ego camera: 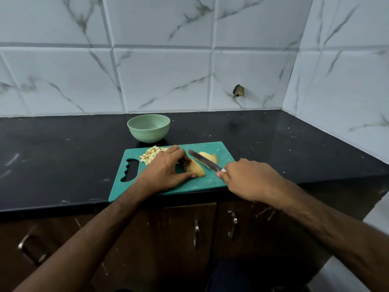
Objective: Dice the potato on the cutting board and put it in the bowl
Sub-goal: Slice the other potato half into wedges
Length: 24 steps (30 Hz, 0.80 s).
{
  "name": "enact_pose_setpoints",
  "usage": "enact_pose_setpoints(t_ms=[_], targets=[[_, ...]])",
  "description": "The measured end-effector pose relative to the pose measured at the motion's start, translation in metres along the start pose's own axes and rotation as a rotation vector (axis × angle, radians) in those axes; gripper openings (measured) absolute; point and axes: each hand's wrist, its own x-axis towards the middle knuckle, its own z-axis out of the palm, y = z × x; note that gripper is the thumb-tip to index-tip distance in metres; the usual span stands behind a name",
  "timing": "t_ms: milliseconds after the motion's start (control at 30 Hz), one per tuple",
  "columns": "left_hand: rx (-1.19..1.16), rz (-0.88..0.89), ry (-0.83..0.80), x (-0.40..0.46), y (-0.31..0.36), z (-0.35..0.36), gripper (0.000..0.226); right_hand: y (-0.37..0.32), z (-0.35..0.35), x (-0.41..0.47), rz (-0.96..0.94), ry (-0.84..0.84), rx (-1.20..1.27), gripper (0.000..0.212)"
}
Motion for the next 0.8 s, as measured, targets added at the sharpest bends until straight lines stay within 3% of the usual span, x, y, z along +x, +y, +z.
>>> enact_pose_setpoints(t_ms=[800], targets=[[0.139, -0.007, -0.002, -0.001, -0.003, 0.001, 0.058, -0.021, 0.020, 0.023, -0.070, -0.007, -0.002, 0.032]])
